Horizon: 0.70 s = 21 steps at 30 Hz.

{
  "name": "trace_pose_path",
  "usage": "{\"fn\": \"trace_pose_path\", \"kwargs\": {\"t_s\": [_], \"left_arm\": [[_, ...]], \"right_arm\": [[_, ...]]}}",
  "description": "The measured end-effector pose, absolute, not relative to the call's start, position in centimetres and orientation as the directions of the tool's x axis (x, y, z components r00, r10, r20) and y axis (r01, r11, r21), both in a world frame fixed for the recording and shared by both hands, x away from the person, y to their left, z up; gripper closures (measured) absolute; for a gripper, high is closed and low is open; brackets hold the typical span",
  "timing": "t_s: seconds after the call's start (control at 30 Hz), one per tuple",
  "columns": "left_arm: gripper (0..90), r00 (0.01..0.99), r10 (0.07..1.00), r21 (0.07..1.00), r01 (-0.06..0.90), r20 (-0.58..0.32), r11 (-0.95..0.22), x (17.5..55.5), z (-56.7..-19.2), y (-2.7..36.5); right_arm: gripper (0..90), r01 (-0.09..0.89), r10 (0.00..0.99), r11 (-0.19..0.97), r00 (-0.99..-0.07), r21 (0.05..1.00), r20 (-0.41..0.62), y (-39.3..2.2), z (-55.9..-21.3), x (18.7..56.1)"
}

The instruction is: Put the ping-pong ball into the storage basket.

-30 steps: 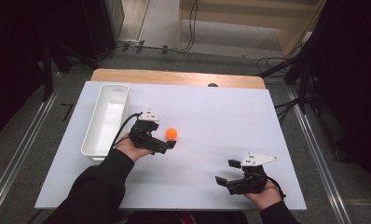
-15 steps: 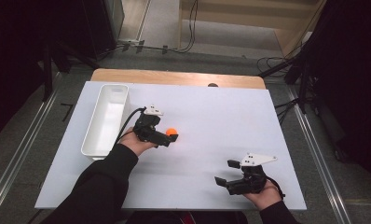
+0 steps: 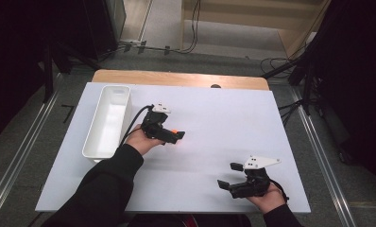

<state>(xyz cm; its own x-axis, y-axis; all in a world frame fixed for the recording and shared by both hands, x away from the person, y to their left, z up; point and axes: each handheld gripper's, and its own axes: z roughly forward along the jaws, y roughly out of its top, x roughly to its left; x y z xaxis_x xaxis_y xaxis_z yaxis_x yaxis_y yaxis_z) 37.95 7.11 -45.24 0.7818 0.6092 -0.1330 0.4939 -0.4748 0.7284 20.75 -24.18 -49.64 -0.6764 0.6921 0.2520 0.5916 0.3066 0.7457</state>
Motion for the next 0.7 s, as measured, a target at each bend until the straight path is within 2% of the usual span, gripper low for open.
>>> {"fn": "trace_pose_path", "kwargs": {"t_s": [0.17,0.43,0.7], "left_arm": [[1.7,0.781,0.612,0.727,0.491,-0.123,-0.48,38.54,-45.48,6.42],[1.7,0.777,0.61,0.754,0.492,-0.155,-0.435,38.6,-45.51,6.26],[1.7,0.779,0.61,0.744,0.491,-0.143,-0.453,38.55,-46.04,6.16]], "right_arm": [[12.6,0.594,0.696,0.301,-0.672,0.746,0.254,-24.24,-49.69,20.8],[12.6,0.597,0.698,0.296,-0.668,0.745,0.258,-24.35,-49.63,20.64],[12.6,0.596,0.696,0.3,-0.67,0.745,0.256,-24.39,-49.61,20.61]]}}
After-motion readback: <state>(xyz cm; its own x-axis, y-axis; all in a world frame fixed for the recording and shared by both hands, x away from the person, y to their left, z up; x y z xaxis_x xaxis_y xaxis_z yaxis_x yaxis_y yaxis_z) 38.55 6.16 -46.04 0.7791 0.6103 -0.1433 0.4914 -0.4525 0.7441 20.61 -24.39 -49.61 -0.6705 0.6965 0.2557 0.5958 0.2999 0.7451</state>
